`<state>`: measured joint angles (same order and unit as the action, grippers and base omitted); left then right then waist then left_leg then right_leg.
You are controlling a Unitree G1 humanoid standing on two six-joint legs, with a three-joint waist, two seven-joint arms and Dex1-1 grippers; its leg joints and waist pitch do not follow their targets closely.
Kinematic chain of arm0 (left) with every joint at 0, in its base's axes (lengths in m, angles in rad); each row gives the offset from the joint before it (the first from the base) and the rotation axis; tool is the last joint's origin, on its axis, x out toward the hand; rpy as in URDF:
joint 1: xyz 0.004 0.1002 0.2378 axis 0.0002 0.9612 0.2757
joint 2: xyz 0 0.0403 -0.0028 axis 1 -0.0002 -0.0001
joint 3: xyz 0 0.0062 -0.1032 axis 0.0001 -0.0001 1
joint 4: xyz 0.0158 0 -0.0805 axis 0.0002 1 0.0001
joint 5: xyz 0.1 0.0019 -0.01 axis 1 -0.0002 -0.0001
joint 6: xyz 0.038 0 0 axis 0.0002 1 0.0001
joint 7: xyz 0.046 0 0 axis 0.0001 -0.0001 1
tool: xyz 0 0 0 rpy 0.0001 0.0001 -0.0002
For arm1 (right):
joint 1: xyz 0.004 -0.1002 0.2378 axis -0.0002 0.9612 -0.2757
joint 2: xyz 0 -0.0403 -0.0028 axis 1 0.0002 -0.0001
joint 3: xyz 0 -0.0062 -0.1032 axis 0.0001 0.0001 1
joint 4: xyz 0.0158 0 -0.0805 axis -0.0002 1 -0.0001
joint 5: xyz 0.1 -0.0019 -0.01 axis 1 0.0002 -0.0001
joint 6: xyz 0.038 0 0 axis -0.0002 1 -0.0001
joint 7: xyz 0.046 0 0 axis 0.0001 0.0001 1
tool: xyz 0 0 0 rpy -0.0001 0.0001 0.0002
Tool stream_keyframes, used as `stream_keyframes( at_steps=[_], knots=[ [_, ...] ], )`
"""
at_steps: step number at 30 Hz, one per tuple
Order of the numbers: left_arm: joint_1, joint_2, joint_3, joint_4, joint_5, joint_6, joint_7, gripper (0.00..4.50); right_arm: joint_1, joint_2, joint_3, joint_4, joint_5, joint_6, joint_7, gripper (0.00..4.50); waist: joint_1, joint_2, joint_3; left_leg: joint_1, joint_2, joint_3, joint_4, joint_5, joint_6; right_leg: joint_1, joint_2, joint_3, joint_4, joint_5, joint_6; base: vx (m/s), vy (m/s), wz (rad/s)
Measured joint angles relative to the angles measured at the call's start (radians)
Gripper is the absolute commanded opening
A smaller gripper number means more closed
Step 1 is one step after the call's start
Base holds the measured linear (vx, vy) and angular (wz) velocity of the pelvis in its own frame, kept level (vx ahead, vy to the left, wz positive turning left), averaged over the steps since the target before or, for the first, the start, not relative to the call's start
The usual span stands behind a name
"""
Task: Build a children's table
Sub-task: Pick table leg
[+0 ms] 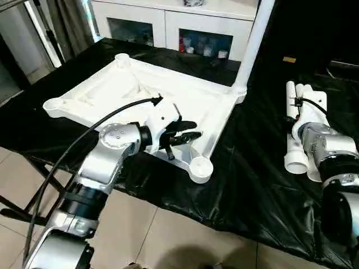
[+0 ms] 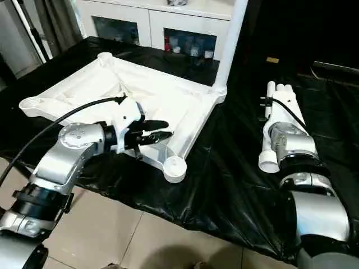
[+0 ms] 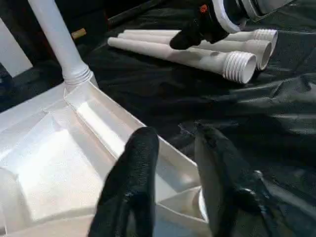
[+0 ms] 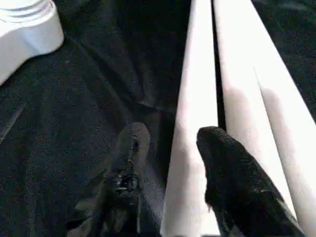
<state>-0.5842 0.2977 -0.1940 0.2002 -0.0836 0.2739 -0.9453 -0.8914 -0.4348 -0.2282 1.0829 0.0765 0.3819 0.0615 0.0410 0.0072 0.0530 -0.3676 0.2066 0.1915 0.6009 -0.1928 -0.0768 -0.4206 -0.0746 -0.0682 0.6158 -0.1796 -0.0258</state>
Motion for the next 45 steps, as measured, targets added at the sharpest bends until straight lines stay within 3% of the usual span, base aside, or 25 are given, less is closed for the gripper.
stream_keyframes(
  at_steps=[12,20,21,33,41,45],
  knots=[
    [0.006,0.023,-0.019,-0.036,-0.009,0.055,-0.018,2.8,-0.033,-0.024,0.001,0.11,-0.01,0.007,-0.011,3.25,-0.002,0.0,0.0,0.0,0.0,0.001,0.001,-0.001,-0.003,0.0,0.0,0.0,0.003,0.0,0.0,0.0,0.0,0.0],
    [0.006,0.047,-0.022,-0.066,-0.009,0.065,-0.032,2.89,-0.063,-0.033,-0.001,0.18,-0.005,0.098,0.056,3.27,0.003,0.0,0.0,0.0,0.001,0.001,0.002,-0.001,-0.003,0.0,0.0,0.0,0.004,0.0,0.0,0.0,0.0,0.0],
    [0.006,0.047,-0.022,-0.066,-0.009,0.067,-0.033,2.93,-0.065,-0.036,-0.002,0.183,-0.003,0.101,0.058,3.01,0.004,0.0,0.0,0.0,0.001,0.001,0.003,-0.002,-0.003,0.0,0.0,0.0,0.005,0.0,0.0,0.0,0.0,0.0],
    [0.006,0.073,-0.038,-0.072,-0.01,0.078,-0.057,2.93,-0.09,-0.058,-0.063,0.227,0.049,0.163,0.122,2.07,0.013,0.0,0.0,0.0,0.001,0.001,0.006,-0.003,-0.005,0.0,0.0,0.0,0.01,0.0,0.0,0.0,0.0,0.0],
    [0.006,0.082,-0.045,-0.097,-0.021,0.097,-0.075,2.93,-0.088,-0.064,-0.083,0.233,0.066,0.174,0.123,1.88,0.016,-0.002,0.001,0.0,0.001,0.001,0.007,-0.003,-0.005,0.0,-0.001,0.0,0.01,0.0,0.0,0.0,0.0,0.0],
    [0.006,0.074,-0.044,-0.097,-0.024,0.102,-0.061,2.93,-0.078,-0.069,-0.12,0.233,0.087,0.172,0.122,1.86,0.018,-0.003,0.0,0.0,0.001,0.001,0.007,-0.003,-0.005,0.001,-0.001,0.0,0.01,0.0,0.0,0.0,0.0,0.0]
  ],
)
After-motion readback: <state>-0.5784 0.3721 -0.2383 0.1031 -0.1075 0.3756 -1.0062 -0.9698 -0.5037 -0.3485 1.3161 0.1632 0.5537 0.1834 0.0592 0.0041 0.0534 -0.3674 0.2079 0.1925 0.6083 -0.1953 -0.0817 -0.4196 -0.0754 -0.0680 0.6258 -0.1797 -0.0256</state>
